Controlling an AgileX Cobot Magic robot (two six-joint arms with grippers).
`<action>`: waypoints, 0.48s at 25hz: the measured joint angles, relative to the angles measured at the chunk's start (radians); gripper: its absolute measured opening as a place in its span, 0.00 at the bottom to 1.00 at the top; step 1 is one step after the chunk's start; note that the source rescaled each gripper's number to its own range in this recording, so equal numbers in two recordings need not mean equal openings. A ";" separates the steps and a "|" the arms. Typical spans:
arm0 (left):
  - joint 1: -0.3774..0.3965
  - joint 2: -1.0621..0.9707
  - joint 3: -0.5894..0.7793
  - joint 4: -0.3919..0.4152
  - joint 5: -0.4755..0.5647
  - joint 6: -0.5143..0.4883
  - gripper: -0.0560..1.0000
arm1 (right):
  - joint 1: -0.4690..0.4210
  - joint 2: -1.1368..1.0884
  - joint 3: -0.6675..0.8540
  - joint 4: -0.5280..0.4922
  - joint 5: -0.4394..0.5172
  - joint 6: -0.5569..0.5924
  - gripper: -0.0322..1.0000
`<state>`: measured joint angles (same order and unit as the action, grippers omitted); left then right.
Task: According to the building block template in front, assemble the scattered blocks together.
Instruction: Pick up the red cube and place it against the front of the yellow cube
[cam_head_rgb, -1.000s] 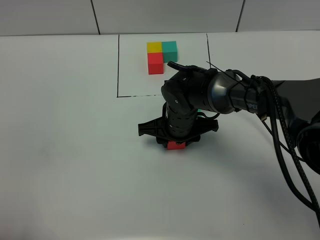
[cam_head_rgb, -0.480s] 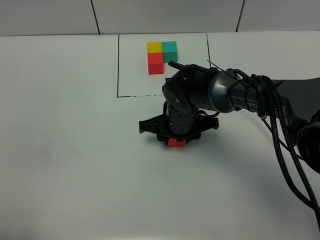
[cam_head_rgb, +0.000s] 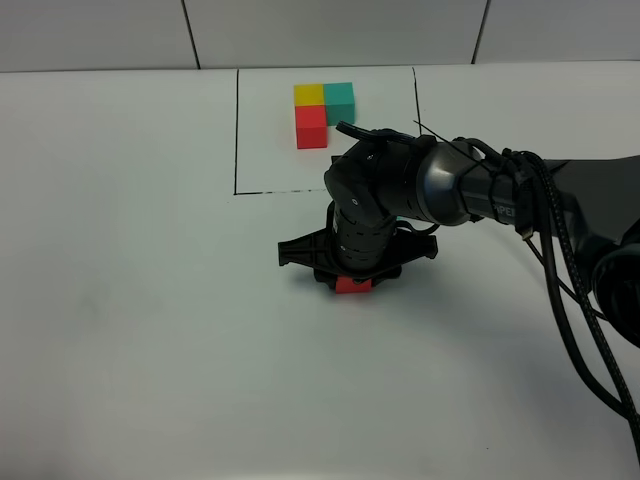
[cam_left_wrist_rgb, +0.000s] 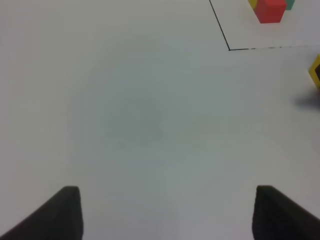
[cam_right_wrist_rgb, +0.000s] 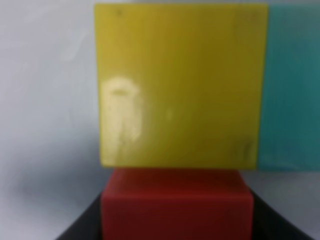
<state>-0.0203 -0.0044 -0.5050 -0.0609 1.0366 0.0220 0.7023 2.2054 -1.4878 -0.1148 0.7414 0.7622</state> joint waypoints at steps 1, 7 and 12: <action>0.000 0.000 0.000 0.000 0.000 0.000 0.63 | 0.000 0.000 0.000 -0.008 -0.010 0.000 0.05; 0.000 0.000 0.000 0.000 0.000 0.000 0.63 | -0.001 0.001 0.000 -0.023 -0.024 0.000 0.05; 0.000 0.000 0.000 0.000 0.000 0.000 0.63 | -0.001 0.001 0.000 -0.024 -0.024 0.000 0.05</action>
<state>-0.0203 -0.0044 -0.5050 -0.0609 1.0366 0.0220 0.7012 2.2062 -1.4878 -0.1390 0.7176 0.7622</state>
